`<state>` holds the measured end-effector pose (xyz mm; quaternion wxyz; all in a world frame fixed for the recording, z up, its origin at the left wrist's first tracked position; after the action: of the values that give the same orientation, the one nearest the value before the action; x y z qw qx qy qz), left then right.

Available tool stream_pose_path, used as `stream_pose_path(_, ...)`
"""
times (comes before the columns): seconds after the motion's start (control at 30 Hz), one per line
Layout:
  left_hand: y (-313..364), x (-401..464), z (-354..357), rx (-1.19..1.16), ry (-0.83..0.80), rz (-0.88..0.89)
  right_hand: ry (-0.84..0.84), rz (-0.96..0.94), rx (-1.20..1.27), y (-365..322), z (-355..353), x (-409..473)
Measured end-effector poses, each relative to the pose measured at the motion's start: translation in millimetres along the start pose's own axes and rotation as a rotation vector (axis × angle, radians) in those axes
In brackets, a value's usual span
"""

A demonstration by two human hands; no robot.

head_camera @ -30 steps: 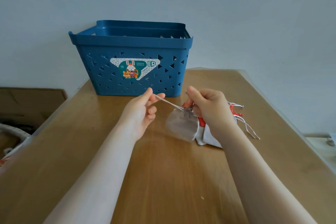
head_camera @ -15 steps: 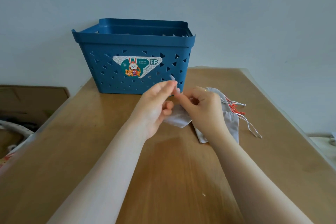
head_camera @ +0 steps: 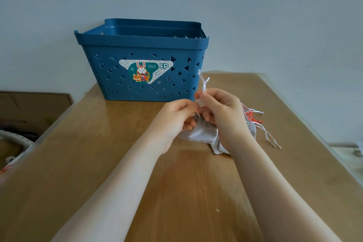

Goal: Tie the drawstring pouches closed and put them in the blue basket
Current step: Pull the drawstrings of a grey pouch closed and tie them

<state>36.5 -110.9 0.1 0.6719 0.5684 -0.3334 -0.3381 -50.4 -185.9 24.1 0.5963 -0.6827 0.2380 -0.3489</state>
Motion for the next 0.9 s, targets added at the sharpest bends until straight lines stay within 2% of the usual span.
stream_pose_path(0.13,0,-2,6,-0.576,-0.002,-0.153,0.005,0.062,0.043,8,-4,3)
stream_pose_path(0.2,-1,-1,6,-0.687,0.007,-0.171,-0.022,0.098,0.056,15,-2,5)
stream_pose_path(0.4,-9,2,-13,-0.591,0.199,-0.19,-0.136,0.098,0.157,14,0,9)
stream_pose_path(0.5,-7,2,-15,-0.408,0.23,-0.127,-0.184,0.043,0.217,1,-4,9)
stream_pose_path(0.63,0,0,1,-0.052,0.16,-0.027,-0.311,-0.107,0.017,-16,5,-1)
stream_pose_path(0.77,9,-7,19,0.121,0.012,0.081,-0.33,-0.078,-0.097,-22,14,-12)
stream_pose_path(0.9,19,-13,21,0.285,-0.021,0.151,-0.366,-0.059,-0.125,-21,17,-13)
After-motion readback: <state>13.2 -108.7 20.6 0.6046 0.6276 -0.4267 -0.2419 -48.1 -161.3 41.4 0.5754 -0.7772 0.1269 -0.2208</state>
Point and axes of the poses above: each hand's wrist, its own x-axis towards the middle knuckle, its own z-axis out of the palm, y = z × x, the point moved 7 cm from there along x, towards the middle knuckle, and after that the axes turned 11 degrees about -x, right-handed, at the moved point
